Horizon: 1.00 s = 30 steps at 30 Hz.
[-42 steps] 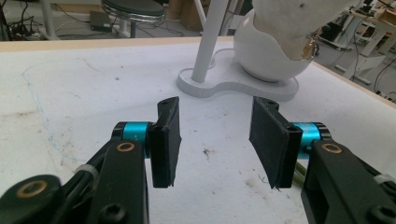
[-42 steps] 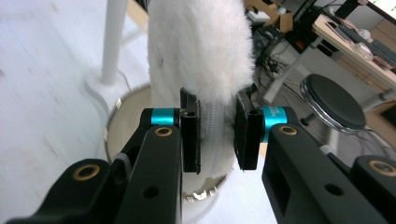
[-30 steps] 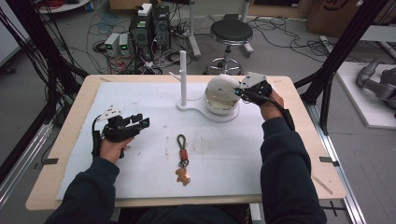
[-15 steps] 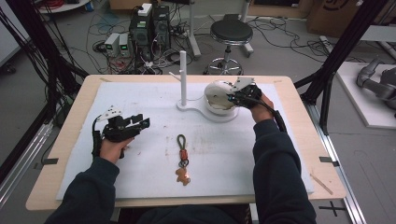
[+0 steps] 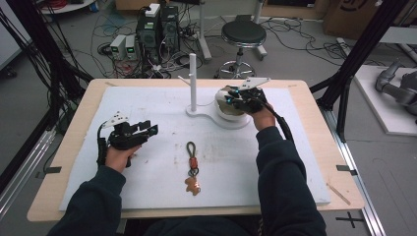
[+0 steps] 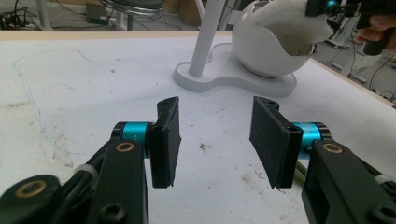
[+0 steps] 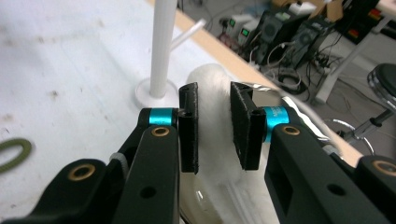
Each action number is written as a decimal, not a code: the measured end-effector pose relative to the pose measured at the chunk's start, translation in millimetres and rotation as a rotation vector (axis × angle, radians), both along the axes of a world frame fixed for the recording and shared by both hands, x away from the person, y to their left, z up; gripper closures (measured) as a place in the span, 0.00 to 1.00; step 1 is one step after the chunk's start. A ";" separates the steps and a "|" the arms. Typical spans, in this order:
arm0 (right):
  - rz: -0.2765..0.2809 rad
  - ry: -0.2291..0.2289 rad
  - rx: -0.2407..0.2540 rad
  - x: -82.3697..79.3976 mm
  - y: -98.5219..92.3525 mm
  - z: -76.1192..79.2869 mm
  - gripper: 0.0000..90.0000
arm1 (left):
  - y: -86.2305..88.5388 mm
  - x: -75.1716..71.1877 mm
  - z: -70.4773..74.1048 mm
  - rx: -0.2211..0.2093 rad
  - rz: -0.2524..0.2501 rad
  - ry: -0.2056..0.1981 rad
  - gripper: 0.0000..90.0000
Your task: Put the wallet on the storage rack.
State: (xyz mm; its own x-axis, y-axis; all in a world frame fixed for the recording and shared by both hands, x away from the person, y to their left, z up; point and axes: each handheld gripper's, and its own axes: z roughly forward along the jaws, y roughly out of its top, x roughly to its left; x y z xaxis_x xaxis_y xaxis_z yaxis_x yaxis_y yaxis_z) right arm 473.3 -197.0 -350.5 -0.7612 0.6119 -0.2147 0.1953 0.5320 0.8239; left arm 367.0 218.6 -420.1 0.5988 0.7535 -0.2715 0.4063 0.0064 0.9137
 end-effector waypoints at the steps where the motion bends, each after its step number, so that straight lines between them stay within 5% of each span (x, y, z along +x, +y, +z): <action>1: 0.000 0.000 0.000 0.0 0.0 0.0 0.83 | 0.1 -0.1 0.1 0.000 0.000 -0.001 0.58; 5: -0.033 -0.015 0.003 0.5 1.0 -0.8 0.73 | 1.3 -0.4 0.2 -0.004 0.003 0.001 0.58; 6: -0.062 0.000 0.036 0.2 -5.9 1.9 0.59 | 1.5 -0.5 0.1 -0.007 0.005 0.000 0.58; 10: -0.112 0.061 0.130 -3.8 -28.1 6.9 0.45 | 1.6 -0.5 0.2 -0.013 0.001 -0.003 0.53; 13: -0.139 0.074 0.144 -8.9 -39.2 9.8 0.43 | 0.6 -0.3 0.1 -0.015 0.012 0.009 0.43; 14: -0.170 0.009 0.137 -20.4 -49.9 9.0 0.41 | 0.0 -0.1 -0.2 -0.015 0.016 0.010 0.30; 18: -0.223 -0.056 0.098 -39.7 -65.4 2.9 0.35 | -0.8 0.0 -0.3 -0.006 0.012 -0.006 0.22; 23: -0.230 0.009 0.156 -67.9 -90.1 -13.5 0.32 | -3.6 -0.5 -1.3 0.039 -0.006 -0.026 0.22; 28: -0.228 0.064 0.141 -90.3 -102.0 -37.4 0.30 | -8.6 -1.2 -2.8 0.118 -0.022 -0.073 0.23; 30: -0.230 0.065 0.133 -91.5 -103.5 -40.9 0.30 | -9.4 -1.0 -3.1 0.115 -0.023 -0.072 0.23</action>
